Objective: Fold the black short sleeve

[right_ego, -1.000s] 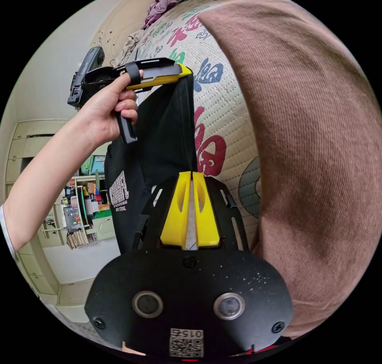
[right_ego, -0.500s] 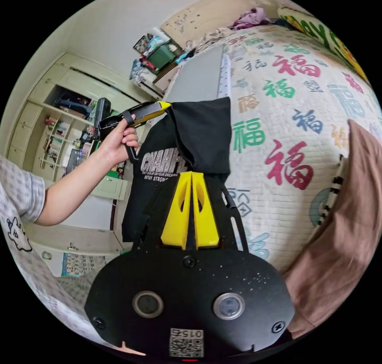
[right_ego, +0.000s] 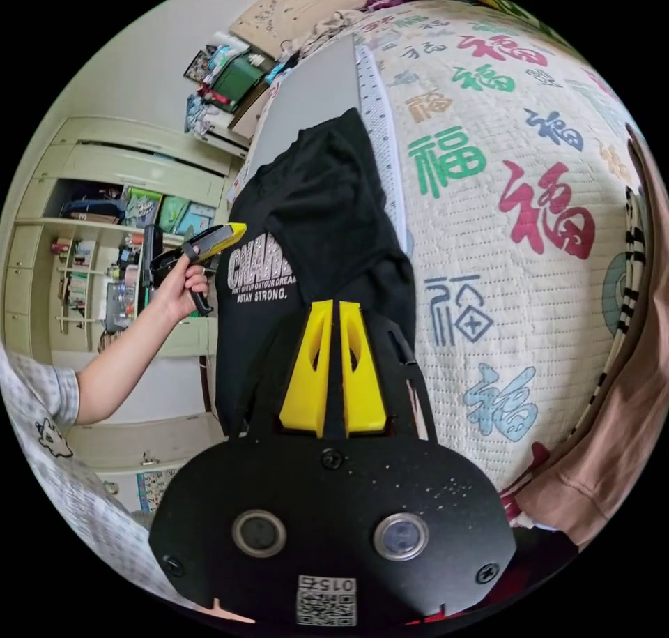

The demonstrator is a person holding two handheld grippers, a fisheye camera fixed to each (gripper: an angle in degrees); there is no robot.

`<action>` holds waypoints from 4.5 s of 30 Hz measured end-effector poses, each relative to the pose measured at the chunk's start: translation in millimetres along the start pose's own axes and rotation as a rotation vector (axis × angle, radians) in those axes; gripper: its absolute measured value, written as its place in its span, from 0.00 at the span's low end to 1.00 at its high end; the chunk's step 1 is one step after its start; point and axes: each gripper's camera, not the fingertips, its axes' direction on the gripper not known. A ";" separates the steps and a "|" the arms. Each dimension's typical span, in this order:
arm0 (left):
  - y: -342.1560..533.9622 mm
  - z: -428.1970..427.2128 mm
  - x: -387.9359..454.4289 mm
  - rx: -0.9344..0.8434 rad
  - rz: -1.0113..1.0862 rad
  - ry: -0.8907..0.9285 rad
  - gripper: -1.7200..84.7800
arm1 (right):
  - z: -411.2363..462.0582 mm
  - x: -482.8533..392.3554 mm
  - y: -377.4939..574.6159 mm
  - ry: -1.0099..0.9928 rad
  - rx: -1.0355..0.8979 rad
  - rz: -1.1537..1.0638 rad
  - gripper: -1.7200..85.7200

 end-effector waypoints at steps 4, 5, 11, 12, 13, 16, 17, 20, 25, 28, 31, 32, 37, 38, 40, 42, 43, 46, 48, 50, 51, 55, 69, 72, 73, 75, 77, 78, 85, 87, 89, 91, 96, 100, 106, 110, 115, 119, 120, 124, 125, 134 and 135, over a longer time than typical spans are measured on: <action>-49.6 35.1 39.0 -0.015 0.124 0.058 0.11 | 0.5 29.0 -26.8 0.066 0.049 0.056 0.12; -66.9 53.7 50.2 -0.021 0.134 0.087 0.11 | 1.4 36.9 -35.9 0.105 0.073 0.075 0.13; -126.9 139.1 92.6 -0.083 0.093 0.075 0.11 | 42.8 64.6 -77.9 0.056 -0.031 0.040 0.12; -132.1 152.1 100.7 -0.105 0.100 0.066 0.10 | 54.9 67.1 -81.3 0.061 -0.083 0.018 0.11; -133.8 157.8 104.6 -0.114 0.105 0.059 0.10 | 60.2 68.4 -82.3 0.057 -0.104 0.009 0.10; -137.8 182.8 122.2 -0.164 0.133 0.018 0.08 | 73.7 78.0 -83.8 0.082 -0.128 0.001 0.08; -137.7 188.1 128.2 -0.163 0.146 -0.012 0.07 | 77.2 83.6 -84.3 0.090 -0.124 0.010 0.08; -137.8 195.8 138.1 -0.176 0.190 -0.050 0.06 | 85.0 98.5 -84.6 0.089 -0.115 0.044 0.08; -112.0 156.9 146.7 -0.082 0.313 -0.075 0.07 | 67.8 113.7 -58.8 0.122 -0.047 0.032 0.10; -68.9 115.2 123.4 -0.024 0.300 -0.079 0.08 | 65.7 109.7 -33.4 0.137 -0.041 -0.032 0.12; -20.1 94.5 78.7 -0.002 0.187 -0.138 0.08 | 91.5 85.0 -17.4 0.122 -0.082 -0.145 0.13; -6.4 95.2 65.2 -0.026 0.167 -0.172 0.09 | 106.1 71.4 -13.5 0.125 -0.092 -0.197 0.13; 16.6 115.8 38.4 -0.083 0.111 -0.111 0.10 | 175.8 39.7 -13.2 0.147 -0.141 -0.313 0.13; 18.9 120.8 38.0 -0.069 0.120 -0.109 0.07 | 193.3 39.0 -15.4 0.175 -0.151 -0.330 0.13; 20.3 131.9 38.0 -0.085 0.141 -0.117 0.04 | 222.2 43.0 -19.0 0.235 -0.203 -0.345 0.11; 22.2 145.6 38.4 -0.122 0.171 -0.144 0.02 | 248.9 52.7 -21.5 0.318 -0.255 -0.354 0.08; 23.0 147.4 38.7 -0.126 0.180 -0.149 0.02 | 251.3 54.2 -21.8 0.314 -0.258 -0.360 0.07; 29.4 147.6 37.4 -0.108 0.211 -0.186 0.01 | 264.4 63.4 -19.6 0.300 -0.297 -0.359 0.04; 36.0 149.0 26.3 -0.106 0.196 -0.247 0.01 | 278.9 68.1 -10.6 0.359 -0.326 -0.392 0.04; 42.0 152.2 13.0 -0.093 0.181 -0.217 0.01 | 293.2 75.2 -4.3 0.393 -0.352 -0.403 0.04; 45.2 152.8 3.3 -0.092 0.154 -0.180 0.01 | 299.5 79.5 -3.2 0.399 -0.352 -0.398 0.04; 68.6 127.9 -26.6 0.018 0.064 -0.081 0.01 | 318.4 89.4 -8.2 0.401 -0.422 -0.389 0.08; 334.6 3.5 -349.6 0.455 -0.929 0.106 0.14 | 442.1 -57.4 -99.4 0.300 -0.333 -0.700 0.08; 352.0 22.9 -398.9 0.514 -1.043 0.235 0.17 | 516.9 -115.0 -132.7 0.270 -0.342 -0.779 0.09; 352.8 29.2 -407.9 0.517 -1.064 0.270 0.17 | 530.9 -126.2 -139.1 0.264 -0.341 -0.791 0.09; 349.8 54.5 -438.0 0.514 -1.116 0.422 0.12 | 583.6 -165.5 -165.8 0.226 -0.362 -0.819 0.10; 346.7 64.2 -447.7 0.474 -1.100 0.499 0.04 | 615.6 -188.9 -183.3 0.216 -0.392 -0.835 0.10; 347.4 57.0 -441.4 0.492 -1.067 0.459 0.02 | 632.7 -202.5 -192.8 0.223 -0.411 -0.852 0.10; 344.9 48.4 -348.7 0.414 -0.723 0.488 0.01 | 709.2 -239.4 -209.7 0.340 -0.619 -0.980 0.11; 344.0 66.5 -330.5 0.338 -0.686 0.500 0.01 | 740.4 -234.5 -198.3 0.399 -0.776 -1.025 0.12; 345.1 78.8 -325.0 0.315 -0.677 0.520 0.01 | 762.4 -225.3 -185.3 0.473 -0.891 -1.063 0.13; 345.8 87.8 -322.2 0.293 -0.673 0.514 0.01 | 779.5 -213.0 -172.9 0.570 -0.975 -1.112 0.14; 342.6 104.0 -313.1 0.250 -0.636 0.511 0.01 | 803.9 -172.9 -159.5 0.766 -1.180 -1.145 0.14; 336.2 109.0 -303.1 0.220 -0.602 0.504 0.01 | 794.8 -153.0 -158.3 0.809 -1.243 -1.179 0.08; 325.1 74.7 -282.9 0.273 -0.500 0.350 0.01 | 688.4 -157.3 -209.0 0.442 -0.913 -1.082 0.04; 308.1 51.1 -245.1 0.307 -0.328 0.178 0.01 | 582.9 -104.2 -233.3 0.236 -0.620 -0.936 0.04; 295.3 97.7 -196.1 0.154 -0.184 0.183 0.02 | 521.9 23.3 -228.2 0.292 -0.555 -0.559 0.04; 301.2 139.4 -180.0 -0.014 -0.171 0.215 0.03 | 491.9 93.8 -215.8 0.346 -0.494 -0.301 0.06; 303.6 137.8 -183.2 -0.002 -0.194 0.225 0.03 | 488.2 97.6 -215.3 0.333 -0.469 -0.285 0.07; 302.1 129.5 -207.0 0.026 -0.314 0.209 0.05 | 496.6 93.1 -225.1 0.218 -0.421 -0.292 0.10; 302.0 127.4 -220.2 0.052 -0.383 0.214 0.06 | 504.9 87.9 -232.3 0.175 -0.411 -0.307 0.11; 288.8 134.6 -258.5 0.213 -0.586 0.311 0.11 | 596.6 20.0 -284.6 0.113 -0.473 -0.489 0.11; 286.9 137.2 -261.0 0.217 -0.604 0.316 0.09 | 608.3 12.8 -285.6 0.145 -0.506 -0.493 0.09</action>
